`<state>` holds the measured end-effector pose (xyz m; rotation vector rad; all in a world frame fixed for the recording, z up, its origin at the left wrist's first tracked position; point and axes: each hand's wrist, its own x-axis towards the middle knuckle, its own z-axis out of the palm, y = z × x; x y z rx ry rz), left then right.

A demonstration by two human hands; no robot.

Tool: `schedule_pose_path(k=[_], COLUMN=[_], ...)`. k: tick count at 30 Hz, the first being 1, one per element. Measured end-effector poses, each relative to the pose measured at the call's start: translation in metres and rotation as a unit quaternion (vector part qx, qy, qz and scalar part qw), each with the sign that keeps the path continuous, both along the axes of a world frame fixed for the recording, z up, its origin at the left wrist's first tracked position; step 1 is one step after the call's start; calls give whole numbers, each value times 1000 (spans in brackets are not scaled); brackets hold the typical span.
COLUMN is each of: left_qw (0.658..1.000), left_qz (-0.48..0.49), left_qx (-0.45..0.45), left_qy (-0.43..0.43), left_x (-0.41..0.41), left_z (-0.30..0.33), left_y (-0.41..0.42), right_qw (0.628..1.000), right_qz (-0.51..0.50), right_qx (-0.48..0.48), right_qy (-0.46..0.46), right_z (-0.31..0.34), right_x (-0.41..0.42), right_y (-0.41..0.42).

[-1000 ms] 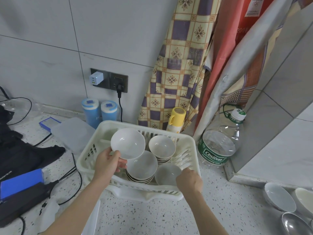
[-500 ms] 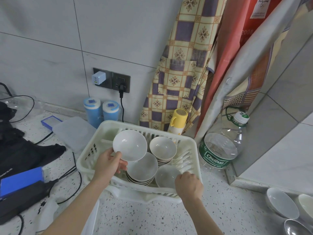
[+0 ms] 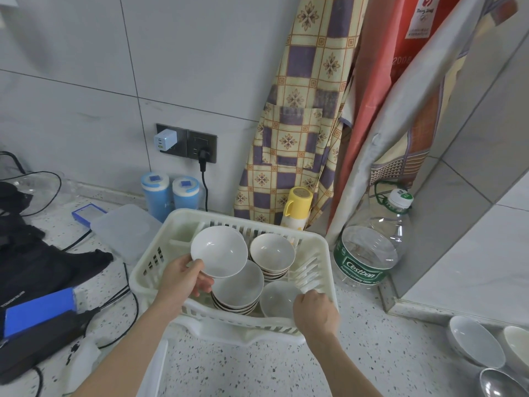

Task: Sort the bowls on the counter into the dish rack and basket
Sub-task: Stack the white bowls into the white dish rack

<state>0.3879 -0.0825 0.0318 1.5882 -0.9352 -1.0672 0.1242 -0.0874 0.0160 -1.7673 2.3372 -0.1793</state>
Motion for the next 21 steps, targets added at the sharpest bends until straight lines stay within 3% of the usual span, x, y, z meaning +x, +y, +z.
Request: schedule_pose_path(k=[9, 14, 21], left_qw=[1000, 1000, 994], left_qz=[-11, 7, -84], left_qx=[12, 24, 52], left_qy=[-5, 14, 53], left_x=[-1, -4, -56], left_z=[4, 13, 30], left_y=[2, 0, 6], right_qw=[996, 969, 880], right_qz=[0, -13, -52], right_qx=[-60, -152, -99], right_qy=[-71, -195, -461], right_z=[0, 5, 20], right_x=[-2, -8, -23], right_y=[5, 11, 9])
